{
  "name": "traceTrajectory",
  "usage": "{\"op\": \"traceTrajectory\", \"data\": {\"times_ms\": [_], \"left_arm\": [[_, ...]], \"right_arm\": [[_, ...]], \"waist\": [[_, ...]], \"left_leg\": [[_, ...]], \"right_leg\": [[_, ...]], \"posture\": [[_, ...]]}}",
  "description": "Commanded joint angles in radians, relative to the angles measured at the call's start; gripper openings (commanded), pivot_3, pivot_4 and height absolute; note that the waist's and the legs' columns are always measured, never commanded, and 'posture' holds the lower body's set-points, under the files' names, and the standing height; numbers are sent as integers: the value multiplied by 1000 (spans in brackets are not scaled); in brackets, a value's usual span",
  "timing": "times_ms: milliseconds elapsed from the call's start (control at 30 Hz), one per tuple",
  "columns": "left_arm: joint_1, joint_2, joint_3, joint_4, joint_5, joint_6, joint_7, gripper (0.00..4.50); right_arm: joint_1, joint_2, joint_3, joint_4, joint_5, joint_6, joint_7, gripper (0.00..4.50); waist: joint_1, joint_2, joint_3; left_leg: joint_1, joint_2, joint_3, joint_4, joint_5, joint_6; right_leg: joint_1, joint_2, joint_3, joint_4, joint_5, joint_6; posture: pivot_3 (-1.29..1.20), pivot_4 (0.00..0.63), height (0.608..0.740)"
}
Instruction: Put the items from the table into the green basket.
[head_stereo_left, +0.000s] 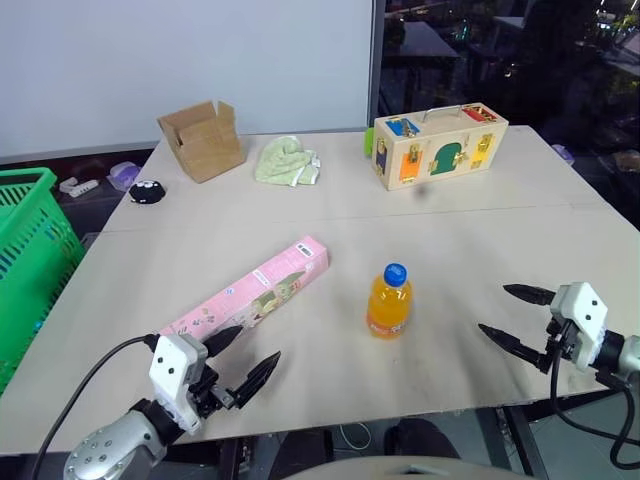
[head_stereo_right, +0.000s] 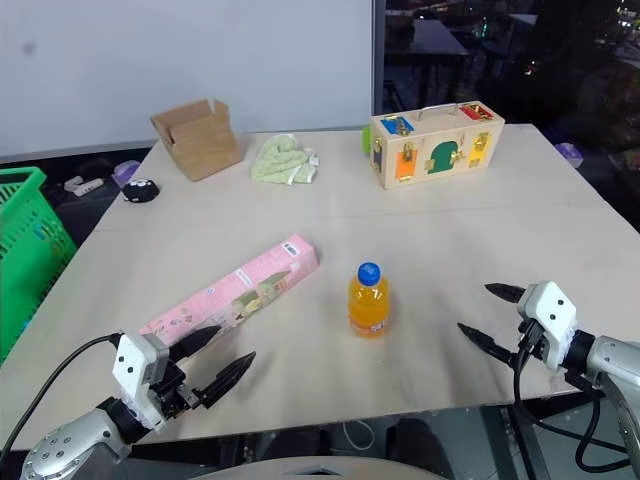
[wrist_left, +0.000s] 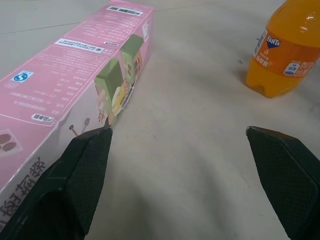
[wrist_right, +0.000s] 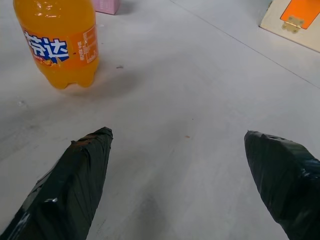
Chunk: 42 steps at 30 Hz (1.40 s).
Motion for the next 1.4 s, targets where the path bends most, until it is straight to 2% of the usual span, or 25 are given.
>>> {"op": "traceTrajectory", "data": {"times_ms": [33, 167, 300, 433, 600, 1000, 1233, 1400], "left_arm": [[-12, 10, 21, -4, 2, -59, -35, 4477], [-43, 42, 4, -2, 15, -117, -98, 4477], [-59, 76, -26, 6, 9, -167, -186, 4477], [-72, 107, -40, 15, -15, -195, -272, 4477], [-89, 138, -39, -6, -50, -168, -298, 4477], [-137, 185, -24, -219, -117, 33, -134, 4477], [-135, 195, -3, -248, -136, 77, -105, 4477], [-187, 215, 21, -218, -169, 111, -108, 4477]], "right_arm": [[-30, 6, 6, -52, 12, -3, -15, 4500], [-59, 16, 47, -121, 34, 29, -27, 4500], [-71, -16, 73, -201, 125, 131, 7, 4500], [-175, -20, 184, -219, 150, 259, -16, 4500], [-278, 26, 292, -175, 146, 312, -28, 4500], [-395, 102, 462, 18, 22, 229, 19, 4500], [-438, 177, 521, 114, -29, 142, 51, 4500], [-474, 236, 541, 190, -56, 104, 50, 4500]], "waist": [[0, 0, 0], [0, 1, 0], [1, 1, 0], [-4, -1, 0], [-1, -1, 0], [26, -2, 0], [30, -2, 0], [41, -2, 0]], "left_leg": [[0, 0, 0, 0, 0, 0], [1, 0, 0, 0, 0, 0], [0, 0, 0, 0, 0, 0], [0, 0, 1, 0, 0, 0], [0, 0, 1, 0, 0, 0], [0, 0, 0, 0, 0, 0], [1, 0, 0, 0, 0, 0], [1, 0, 0, 0, 0, 0]], "right_leg": [[0, 0, 0, 0, 0, 0], [0, 0, 0, 1, 0, 0], [0, 0, 0, 1, 0, 0], [0, 0, 0, 0, 0, 0], [0, 0, 0, 1, 0, 0], [0, 1, 1, 1, 0, 0], [0, 2, 0, 2, 0, 0], [0, 2, 0, 2, 0, 0]], "posture": [[46, 0, 740], [46, 0, 740], [34, 0, 740], [29, 0, 740], [55, 0, 740], [114, 0, 740], [134, 0, 740], [142, 0, 740]]}}
